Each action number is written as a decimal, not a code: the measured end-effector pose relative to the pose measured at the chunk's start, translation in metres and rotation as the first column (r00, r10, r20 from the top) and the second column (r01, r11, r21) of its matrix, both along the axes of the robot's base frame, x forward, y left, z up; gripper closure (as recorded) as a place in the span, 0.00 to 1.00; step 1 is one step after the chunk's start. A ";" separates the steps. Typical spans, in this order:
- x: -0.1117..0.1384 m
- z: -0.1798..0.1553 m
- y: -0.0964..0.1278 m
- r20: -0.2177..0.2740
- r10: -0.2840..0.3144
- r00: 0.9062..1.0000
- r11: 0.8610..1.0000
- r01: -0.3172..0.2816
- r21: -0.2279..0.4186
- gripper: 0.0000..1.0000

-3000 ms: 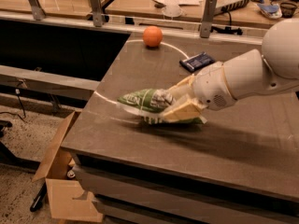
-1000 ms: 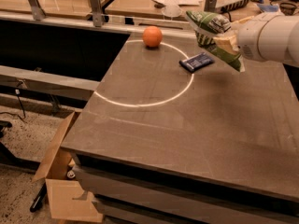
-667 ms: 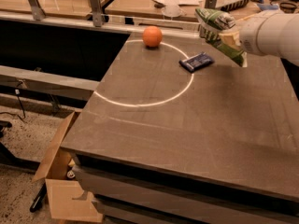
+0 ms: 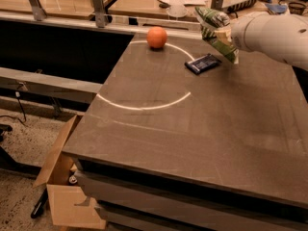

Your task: Move green jalapeno chip bag near orange

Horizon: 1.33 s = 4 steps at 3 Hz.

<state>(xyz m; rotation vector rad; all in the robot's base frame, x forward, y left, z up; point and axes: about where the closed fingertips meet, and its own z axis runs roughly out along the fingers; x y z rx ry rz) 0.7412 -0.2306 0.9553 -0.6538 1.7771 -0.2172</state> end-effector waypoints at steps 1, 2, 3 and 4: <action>0.027 -0.012 0.004 -0.019 -0.014 1.000 1.000 0.014 0.005 0.83; 0.056 -0.028 0.010 -0.039 -0.029 0.999 1.000 0.029 0.007 0.52; 0.071 -0.044 0.021 -0.075 -0.011 0.997 1.000 0.010 -0.008 0.21; 0.076 -0.052 0.028 -0.093 0.005 0.996 1.000 -0.006 -0.015 0.01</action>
Offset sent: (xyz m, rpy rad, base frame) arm 0.0802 0.0133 -0.0367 0.0182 0.0428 -0.0597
